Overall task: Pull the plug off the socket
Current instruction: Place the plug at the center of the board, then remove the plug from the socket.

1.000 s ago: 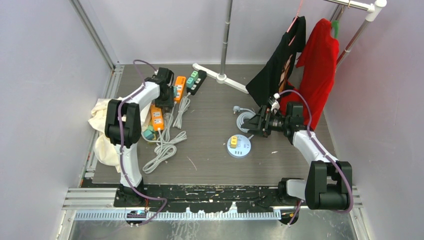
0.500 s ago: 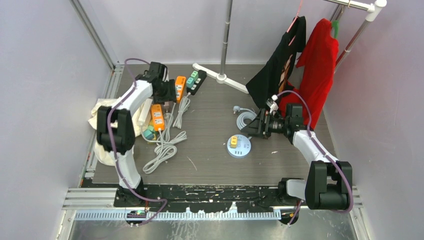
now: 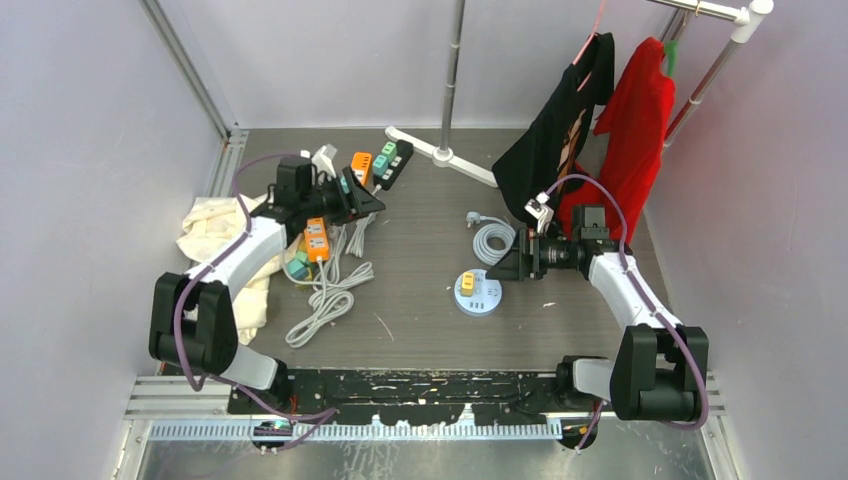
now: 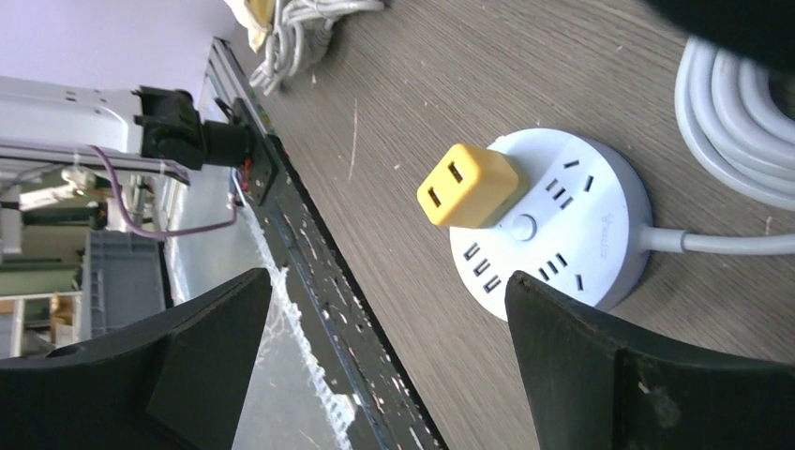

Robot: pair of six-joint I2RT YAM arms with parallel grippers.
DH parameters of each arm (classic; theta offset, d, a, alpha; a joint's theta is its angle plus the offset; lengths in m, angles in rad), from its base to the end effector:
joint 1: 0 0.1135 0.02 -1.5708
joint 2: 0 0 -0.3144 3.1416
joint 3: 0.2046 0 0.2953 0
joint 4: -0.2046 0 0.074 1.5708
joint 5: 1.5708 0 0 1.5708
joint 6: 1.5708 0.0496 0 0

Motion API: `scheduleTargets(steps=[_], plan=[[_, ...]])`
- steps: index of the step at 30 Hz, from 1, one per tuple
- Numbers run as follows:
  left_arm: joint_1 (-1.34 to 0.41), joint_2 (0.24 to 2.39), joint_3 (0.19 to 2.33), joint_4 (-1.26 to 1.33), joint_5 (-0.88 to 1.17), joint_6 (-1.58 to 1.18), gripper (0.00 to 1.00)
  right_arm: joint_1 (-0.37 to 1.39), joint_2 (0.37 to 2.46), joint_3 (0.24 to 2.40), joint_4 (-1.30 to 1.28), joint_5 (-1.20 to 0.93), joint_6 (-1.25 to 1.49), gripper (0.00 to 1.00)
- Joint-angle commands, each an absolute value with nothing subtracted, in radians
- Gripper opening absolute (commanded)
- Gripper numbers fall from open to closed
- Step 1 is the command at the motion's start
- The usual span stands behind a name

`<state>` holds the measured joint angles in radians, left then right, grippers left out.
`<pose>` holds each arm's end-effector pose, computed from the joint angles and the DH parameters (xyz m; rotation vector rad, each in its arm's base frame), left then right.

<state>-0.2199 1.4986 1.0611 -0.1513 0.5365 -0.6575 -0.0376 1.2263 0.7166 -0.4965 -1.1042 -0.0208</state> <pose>0.3669 -0.1080 0.2942 -0.1651 2.2615 -1.0678 0.2485 0.0350 0.2394 -0.3787 2.2276 1.3508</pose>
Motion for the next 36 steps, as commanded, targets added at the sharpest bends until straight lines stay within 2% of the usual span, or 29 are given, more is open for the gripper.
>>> scheduleTargets(steps=[1,9,14,20,26,31,36], plan=[[-0.294,1.404,0.973,0.106,0.615,-0.804,0.60,-0.043,1.191,0.775,-0.631,-1.064,-0.214,1.00],[-0.554,1.387,0.920,0.124,0.357,-0.839,0.60,-0.043,1.174,0.757,-0.624,-0.991,-0.232,1.00],[-0.685,1.434,0.957,0.094,0.196,-0.832,0.59,-0.043,1.163,0.739,-0.564,-0.865,-0.167,0.98],[-0.821,1.535,1.136,-0.174,-0.008,-0.760,0.61,-0.042,1.156,0.732,-0.535,-0.793,-0.125,0.94],[-0.923,1.652,1.338,-0.422,-0.172,-0.721,0.64,-0.042,1.161,0.679,-0.380,-0.837,0.123,0.86],[-0.962,1.768,1.502,-0.617,-0.204,-0.717,0.66,-0.042,1.183,0.611,-0.212,-0.861,0.331,0.81],[-1.003,1.841,1.590,-0.676,-0.208,-0.706,0.66,-0.043,1.199,0.581,-0.190,-0.790,0.352,0.78]])
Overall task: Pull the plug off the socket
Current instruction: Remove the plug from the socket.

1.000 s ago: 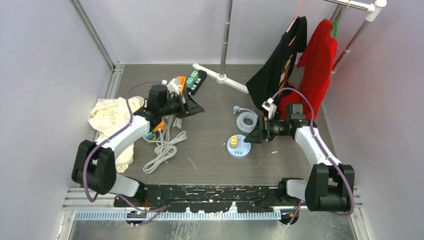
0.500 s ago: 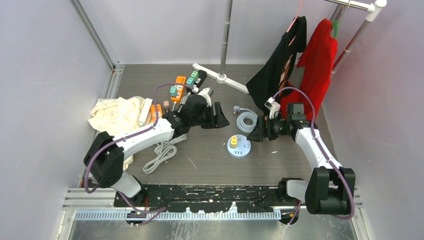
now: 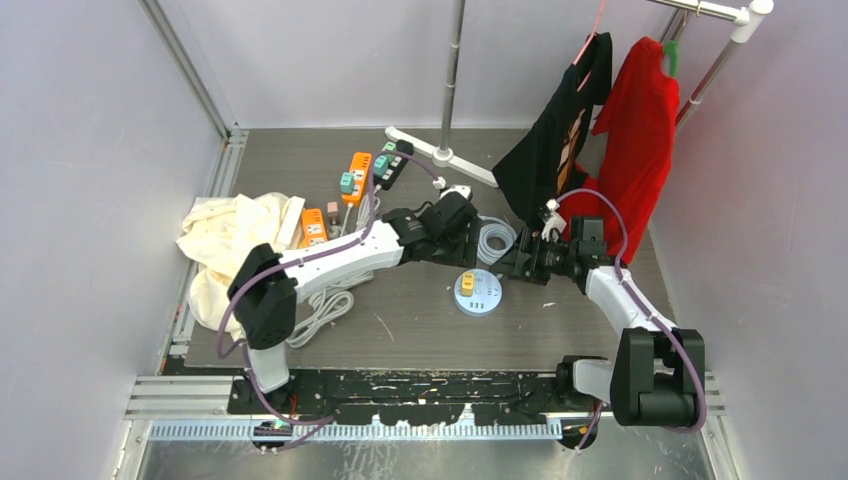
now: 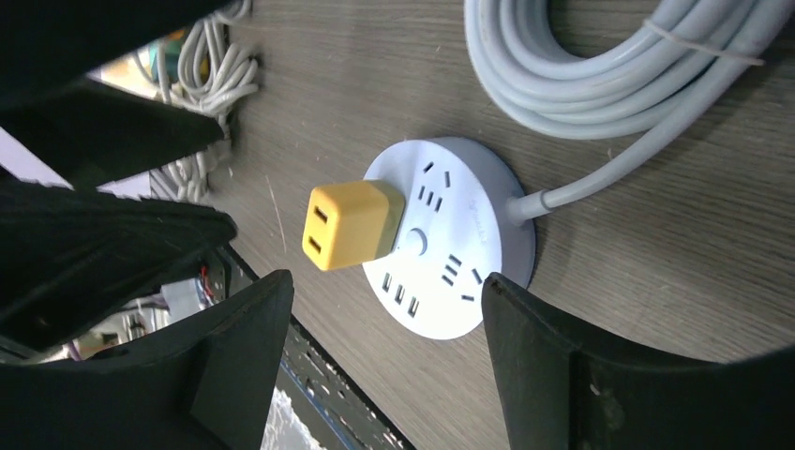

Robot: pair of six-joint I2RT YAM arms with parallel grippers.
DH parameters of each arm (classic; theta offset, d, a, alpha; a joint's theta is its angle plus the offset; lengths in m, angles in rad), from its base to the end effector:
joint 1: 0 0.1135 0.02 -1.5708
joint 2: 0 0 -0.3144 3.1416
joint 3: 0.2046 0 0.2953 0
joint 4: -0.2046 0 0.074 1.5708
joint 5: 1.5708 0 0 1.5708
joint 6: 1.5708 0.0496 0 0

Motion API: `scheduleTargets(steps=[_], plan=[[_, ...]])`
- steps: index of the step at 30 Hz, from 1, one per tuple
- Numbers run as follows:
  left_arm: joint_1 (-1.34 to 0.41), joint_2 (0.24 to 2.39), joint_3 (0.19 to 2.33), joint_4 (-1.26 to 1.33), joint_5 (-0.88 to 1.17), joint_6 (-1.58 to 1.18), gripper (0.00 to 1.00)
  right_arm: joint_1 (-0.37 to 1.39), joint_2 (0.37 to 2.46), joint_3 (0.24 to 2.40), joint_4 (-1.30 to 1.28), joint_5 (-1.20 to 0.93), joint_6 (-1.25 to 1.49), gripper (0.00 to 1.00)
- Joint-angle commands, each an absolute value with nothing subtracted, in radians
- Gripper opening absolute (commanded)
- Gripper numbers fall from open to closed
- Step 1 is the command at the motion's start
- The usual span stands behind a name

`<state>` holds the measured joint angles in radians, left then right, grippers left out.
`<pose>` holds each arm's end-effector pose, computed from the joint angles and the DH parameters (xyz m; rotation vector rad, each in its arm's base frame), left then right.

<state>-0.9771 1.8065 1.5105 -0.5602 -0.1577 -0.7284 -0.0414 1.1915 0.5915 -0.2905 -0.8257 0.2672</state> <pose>0.2683 -0.3836 0.2994 0.2367 2.4877 -0.5724 0.2451 0.0263 0.2081 0.0012 2.3656 1.1107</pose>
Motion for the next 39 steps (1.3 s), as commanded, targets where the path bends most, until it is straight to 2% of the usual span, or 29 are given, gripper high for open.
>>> scheduleTargets(steps=[1,10,14,19,28,31,35,39], plan=[[-1.010,1.855,1.608,-0.694,-0.218,-0.708,0.65,-0.043,1.202,0.577,-0.186,-0.776,0.354,0.78],[-1.036,1.977,1.731,-0.788,-0.174,-0.717,0.62,-0.042,1.235,0.580,-0.181,-0.747,0.365,0.76],[-1.039,1.998,1.746,-0.790,-0.151,-0.724,0.58,-0.042,1.237,0.579,-0.180,-0.746,0.367,0.76],[-1.041,2.046,1.770,-0.818,-0.108,-0.753,0.48,-0.042,1.233,0.576,-0.171,-0.741,0.377,0.75],[-1.042,2.101,1.799,-0.854,-0.087,-0.759,0.44,-0.041,1.232,0.570,-0.153,-0.749,0.387,0.75],[-1.041,2.099,1.791,-0.849,-0.093,-0.753,0.33,-0.041,1.231,0.568,-0.147,-0.757,0.389,0.74],[-1.033,2.079,1.762,-0.816,-0.094,-0.736,0.13,-0.041,1.231,0.558,-0.118,-0.782,0.436,0.74],[-1.017,2.045,1.710,-0.740,-0.088,-0.698,0.00,-0.033,1.240,0.545,-0.071,-0.817,0.512,0.68]])
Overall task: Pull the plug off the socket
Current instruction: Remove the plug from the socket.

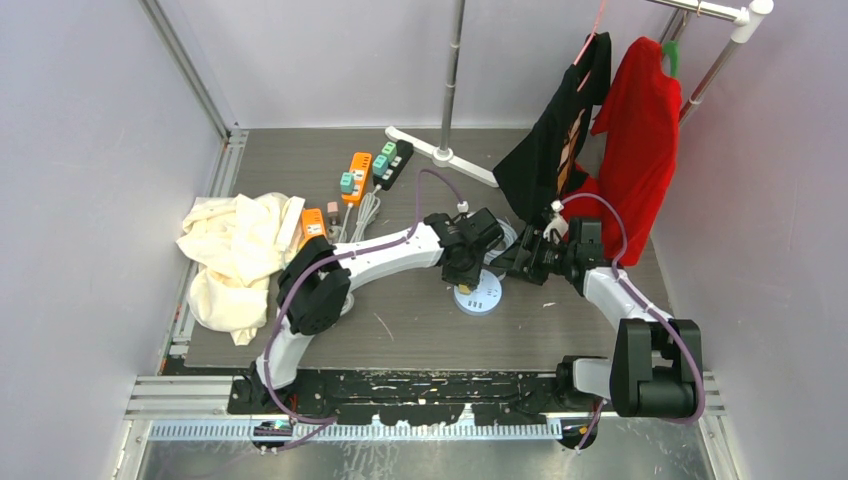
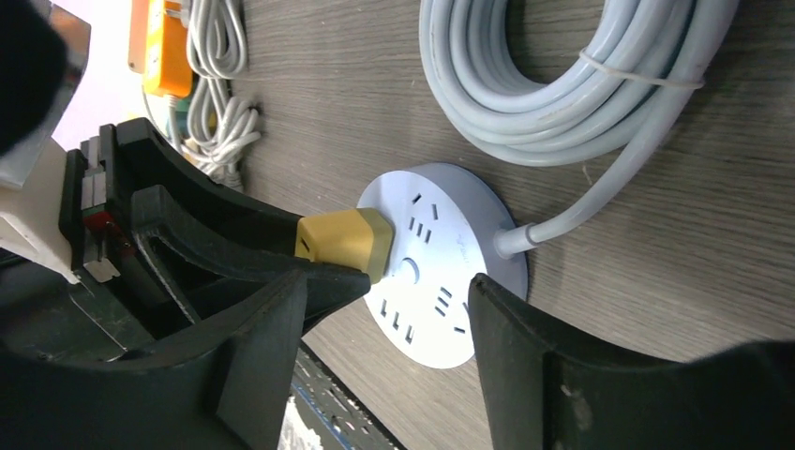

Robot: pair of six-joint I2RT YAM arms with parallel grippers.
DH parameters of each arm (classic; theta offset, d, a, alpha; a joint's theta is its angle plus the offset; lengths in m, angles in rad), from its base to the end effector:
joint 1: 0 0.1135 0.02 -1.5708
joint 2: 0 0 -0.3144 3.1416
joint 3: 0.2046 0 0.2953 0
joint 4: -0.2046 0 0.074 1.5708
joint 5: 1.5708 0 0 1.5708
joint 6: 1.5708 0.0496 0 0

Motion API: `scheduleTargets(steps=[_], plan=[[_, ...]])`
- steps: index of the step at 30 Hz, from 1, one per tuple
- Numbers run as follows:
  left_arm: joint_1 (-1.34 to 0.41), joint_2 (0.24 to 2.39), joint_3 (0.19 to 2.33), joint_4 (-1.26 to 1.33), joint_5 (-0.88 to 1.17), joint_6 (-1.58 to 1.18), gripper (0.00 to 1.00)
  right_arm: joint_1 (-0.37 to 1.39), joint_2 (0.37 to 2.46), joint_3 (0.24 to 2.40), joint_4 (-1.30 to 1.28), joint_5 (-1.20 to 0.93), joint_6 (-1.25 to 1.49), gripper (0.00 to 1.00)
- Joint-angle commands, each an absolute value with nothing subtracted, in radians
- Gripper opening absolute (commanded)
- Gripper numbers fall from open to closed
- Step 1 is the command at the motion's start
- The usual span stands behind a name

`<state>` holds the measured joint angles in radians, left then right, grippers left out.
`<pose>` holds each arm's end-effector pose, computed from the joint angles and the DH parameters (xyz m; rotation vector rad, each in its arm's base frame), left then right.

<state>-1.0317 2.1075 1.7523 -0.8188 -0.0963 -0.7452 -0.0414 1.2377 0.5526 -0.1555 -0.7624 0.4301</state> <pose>0.2712 -0.4441 0.2256 0.3724 2.7718 -0.3514 0.2535 0.0238 0.1923 0.1989 2.3700 1.0980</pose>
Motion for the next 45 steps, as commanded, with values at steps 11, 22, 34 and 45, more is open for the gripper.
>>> scheduleTargets(steps=[11,22,34,45], plan=[[-0.978,2.023,1.673,-0.673,-0.035,-0.549,0.00,0.076,1.397,0.597,-0.035,-0.844,0.611,0.37],[-0.961,2.017,1.686,-0.664,0.004,-0.550,0.00,0.114,1.538,0.649,-0.114,-0.690,0.643,0.01],[-0.923,2.057,1.818,-0.833,-0.027,-0.716,0.00,0.151,1.627,0.716,-0.261,-0.545,0.582,0.01],[-1.032,2.180,1.995,-1.065,-0.431,-0.531,0.00,0.173,1.656,0.730,-0.271,-0.543,0.560,0.01]])
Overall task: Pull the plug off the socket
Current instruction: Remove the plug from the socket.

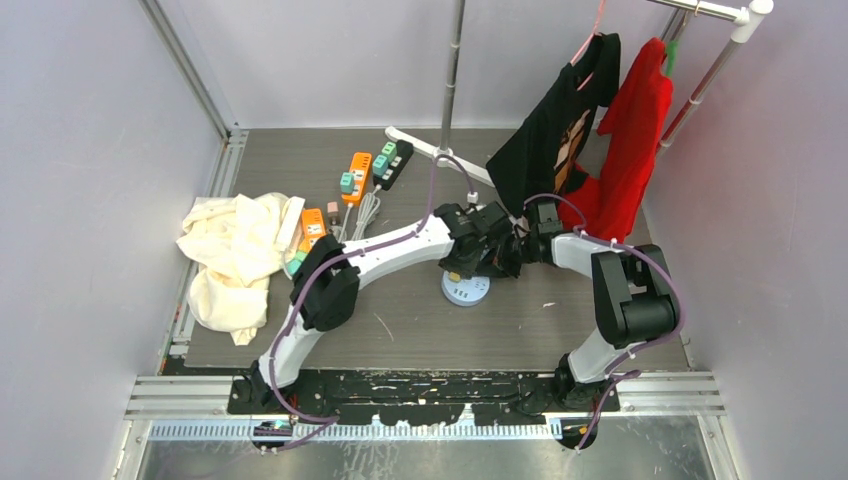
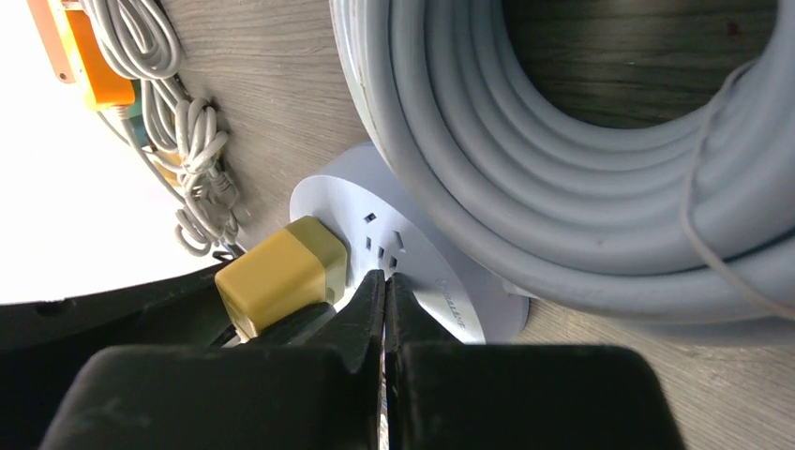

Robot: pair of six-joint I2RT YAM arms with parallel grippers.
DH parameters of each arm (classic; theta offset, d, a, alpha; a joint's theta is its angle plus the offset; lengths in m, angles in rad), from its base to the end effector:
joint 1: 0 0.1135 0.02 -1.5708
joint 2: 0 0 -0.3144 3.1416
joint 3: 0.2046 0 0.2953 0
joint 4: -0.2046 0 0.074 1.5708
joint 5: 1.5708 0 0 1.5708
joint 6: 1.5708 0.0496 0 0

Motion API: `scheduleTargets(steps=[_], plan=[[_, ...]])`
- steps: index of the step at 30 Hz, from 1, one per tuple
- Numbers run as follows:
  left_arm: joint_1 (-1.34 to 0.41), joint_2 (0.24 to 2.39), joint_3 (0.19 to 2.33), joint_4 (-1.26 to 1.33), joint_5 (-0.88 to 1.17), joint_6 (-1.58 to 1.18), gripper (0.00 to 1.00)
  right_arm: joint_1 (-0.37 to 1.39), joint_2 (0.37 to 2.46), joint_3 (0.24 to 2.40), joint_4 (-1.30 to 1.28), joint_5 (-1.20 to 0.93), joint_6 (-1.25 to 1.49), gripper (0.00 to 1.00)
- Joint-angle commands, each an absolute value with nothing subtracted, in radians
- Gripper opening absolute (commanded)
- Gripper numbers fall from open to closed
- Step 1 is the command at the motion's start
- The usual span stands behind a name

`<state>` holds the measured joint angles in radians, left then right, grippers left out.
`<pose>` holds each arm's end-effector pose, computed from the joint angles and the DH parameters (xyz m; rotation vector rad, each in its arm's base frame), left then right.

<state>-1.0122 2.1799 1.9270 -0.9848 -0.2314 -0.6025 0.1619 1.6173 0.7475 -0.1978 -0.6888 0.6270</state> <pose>0.2931 -0.4475 0.2415 0.5057 2.6975 -0.1128 0.3118 0.0829 0.1469 0.3814 2.6943 1.1649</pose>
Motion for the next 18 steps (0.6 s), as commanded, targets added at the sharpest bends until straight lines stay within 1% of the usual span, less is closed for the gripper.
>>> scheduleTargets(steps=[1,4,5,8,10,12,16,18], plan=[[-1.029,2.185,1.988,-1.069,-0.431,-0.536,0.00,0.173,1.656,0.729,-0.269,-0.545,0.560,0.01],[-1.004,2.159,1.920,-1.004,-0.322,-0.574,0.00,0.173,1.641,0.721,-0.245,-0.573,0.560,0.02],[-0.990,2.136,1.874,-0.950,-0.230,-0.587,0.00,0.173,1.631,0.714,-0.225,-0.592,0.562,0.03],[-0.942,2.046,1.704,-0.757,-0.083,-0.626,0.00,0.172,1.563,0.678,-0.132,-0.648,0.565,0.10],[-0.923,2.001,1.633,-0.698,-0.070,-0.635,0.00,0.170,1.506,0.657,-0.083,-0.695,0.544,0.16],[-0.913,1.981,1.604,-0.685,-0.074,-0.632,0.00,0.164,1.449,0.645,-0.056,-0.747,0.513,0.23],[-0.907,1.983,1.577,-0.660,-0.031,-0.622,0.00,0.104,1.401,0.701,-0.067,-0.881,0.492,0.26],[-0.907,1.990,1.574,-0.659,-0.020,-0.618,0.00,0.091,1.380,0.771,-0.174,-0.931,0.373,0.28]])
